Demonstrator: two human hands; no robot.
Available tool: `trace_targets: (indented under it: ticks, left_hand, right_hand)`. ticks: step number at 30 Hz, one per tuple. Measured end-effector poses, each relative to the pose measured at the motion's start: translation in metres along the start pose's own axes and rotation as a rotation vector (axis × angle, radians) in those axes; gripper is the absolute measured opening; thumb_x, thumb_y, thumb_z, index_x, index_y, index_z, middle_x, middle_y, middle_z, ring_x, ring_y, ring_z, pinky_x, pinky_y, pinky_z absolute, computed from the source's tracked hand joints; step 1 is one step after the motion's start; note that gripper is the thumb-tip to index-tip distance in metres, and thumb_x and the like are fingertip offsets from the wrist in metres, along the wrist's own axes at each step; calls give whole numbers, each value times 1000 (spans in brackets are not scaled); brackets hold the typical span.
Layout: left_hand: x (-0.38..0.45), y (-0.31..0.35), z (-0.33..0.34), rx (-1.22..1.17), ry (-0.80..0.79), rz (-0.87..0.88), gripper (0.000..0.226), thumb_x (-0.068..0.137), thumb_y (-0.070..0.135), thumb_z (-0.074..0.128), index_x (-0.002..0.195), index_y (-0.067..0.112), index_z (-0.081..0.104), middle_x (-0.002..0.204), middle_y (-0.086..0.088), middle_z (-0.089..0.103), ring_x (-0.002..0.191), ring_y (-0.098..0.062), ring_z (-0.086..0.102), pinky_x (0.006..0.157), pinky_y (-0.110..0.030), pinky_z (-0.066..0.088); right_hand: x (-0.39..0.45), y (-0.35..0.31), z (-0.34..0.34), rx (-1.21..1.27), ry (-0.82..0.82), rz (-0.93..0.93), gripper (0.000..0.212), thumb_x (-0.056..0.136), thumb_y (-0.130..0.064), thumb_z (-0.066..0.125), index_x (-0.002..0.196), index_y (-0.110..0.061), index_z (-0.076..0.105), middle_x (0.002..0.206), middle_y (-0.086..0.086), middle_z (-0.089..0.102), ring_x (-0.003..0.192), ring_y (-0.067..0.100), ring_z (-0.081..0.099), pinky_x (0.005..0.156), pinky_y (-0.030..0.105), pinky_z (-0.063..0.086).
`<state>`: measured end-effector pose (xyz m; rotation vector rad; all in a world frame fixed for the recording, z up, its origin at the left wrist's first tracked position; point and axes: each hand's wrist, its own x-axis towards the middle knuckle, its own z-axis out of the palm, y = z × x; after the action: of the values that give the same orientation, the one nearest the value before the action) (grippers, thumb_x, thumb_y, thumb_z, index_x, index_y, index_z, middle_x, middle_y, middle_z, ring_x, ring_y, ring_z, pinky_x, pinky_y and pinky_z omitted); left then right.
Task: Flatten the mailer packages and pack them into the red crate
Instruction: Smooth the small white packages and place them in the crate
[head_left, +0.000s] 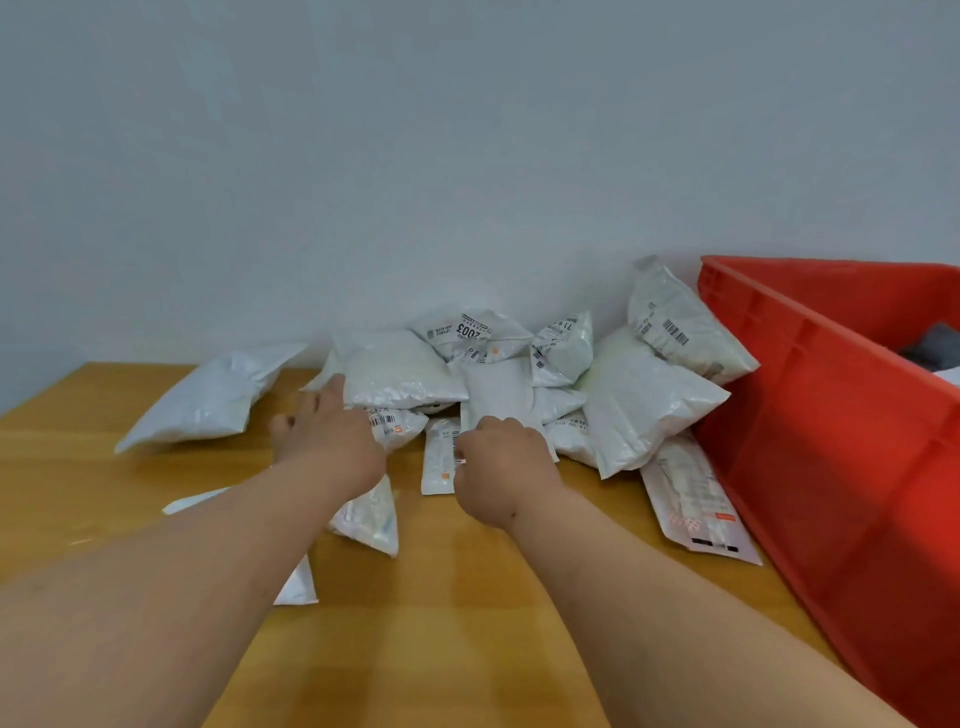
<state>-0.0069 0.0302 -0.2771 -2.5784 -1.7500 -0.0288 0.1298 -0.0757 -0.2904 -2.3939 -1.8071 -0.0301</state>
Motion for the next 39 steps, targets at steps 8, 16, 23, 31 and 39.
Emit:
trace_targets:
  ticks: [8,16,23,31,39]
  left_hand:
    - [21,1,14,-12,-102,34,60,94,20,41,152,22,27,163,6,-8,143,-18,26,103,-40,31]
    - [-12,-8,-23,-196,446,214,41,99,24,43,139,23,44,148,4,36,134,-20,33,107,-37,23]
    - [-54,-8,-82,-759,651,312,17,96,7,49,109,16,55,113,6,48,93,-11,48,79,-25,35]
    - [-102,-11,-75,-1246,365,93,39,94,8,53,124,31,46,107,4,54,81,-21,63,69,-37,57]
    - [-160,-9,15,-1121,-370,2,81,87,23,73,151,32,25,145,-6,44,117,-25,56,89,-41,54]
  right_hand:
    - [21,-17,10,24,-54,-23,34,96,-24,46,127,-18,60,129,6,53,116,28,49,97,38,38]
    - [-2,-11,-3,60,100,14,37,94,-20,48,130,-17,57,129,7,51,115,29,47,96,36,35]
    - [-39,-15,-45,410,531,152,61,86,-32,58,141,-16,36,140,5,36,127,26,37,104,40,37]
    - [-95,-4,-62,1320,106,366,53,82,-45,75,123,-17,56,118,4,69,102,24,69,93,46,55]
    - [-151,-4,-9,872,-236,602,65,97,-50,54,145,-10,36,135,10,54,118,31,56,91,38,48]
